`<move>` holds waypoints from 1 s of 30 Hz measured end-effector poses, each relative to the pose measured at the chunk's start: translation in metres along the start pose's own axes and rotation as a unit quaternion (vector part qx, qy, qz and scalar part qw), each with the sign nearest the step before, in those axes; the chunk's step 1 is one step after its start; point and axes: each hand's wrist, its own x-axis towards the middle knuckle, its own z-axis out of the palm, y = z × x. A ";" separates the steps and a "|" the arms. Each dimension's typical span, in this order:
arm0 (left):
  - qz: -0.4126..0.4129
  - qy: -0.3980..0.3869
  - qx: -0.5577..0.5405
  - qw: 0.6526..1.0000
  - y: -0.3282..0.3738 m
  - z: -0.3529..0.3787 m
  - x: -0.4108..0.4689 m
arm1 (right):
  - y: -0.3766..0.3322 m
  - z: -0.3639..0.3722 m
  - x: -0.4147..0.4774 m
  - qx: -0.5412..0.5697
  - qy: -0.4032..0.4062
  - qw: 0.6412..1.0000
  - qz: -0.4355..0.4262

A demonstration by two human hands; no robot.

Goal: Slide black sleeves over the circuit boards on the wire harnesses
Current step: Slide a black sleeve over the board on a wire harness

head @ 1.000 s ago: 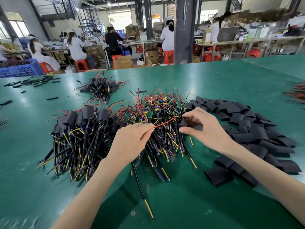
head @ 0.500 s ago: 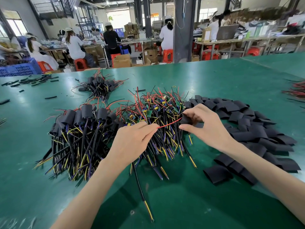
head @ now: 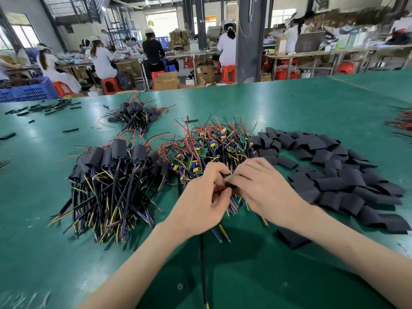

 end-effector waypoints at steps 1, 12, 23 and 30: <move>-0.011 0.005 -0.036 0.999 0.003 0.003 -0.001 | -0.002 0.000 0.000 0.021 0.004 1.000 0.012; -0.303 -0.025 -0.425 0.853 -0.001 -0.005 0.010 | 0.037 -0.002 0.000 0.144 0.095 0.946 0.274; -0.242 -0.001 -0.359 0.901 -0.002 0.007 0.009 | 0.030 -0.004 0.002 0.202 0.123 0.931 0.279; -0.305 -0.031 -0.504 0.808 -0.005 -0.001 0.014 | 0.038 -0.004 0.001 0.175 0.065 0.961 0.204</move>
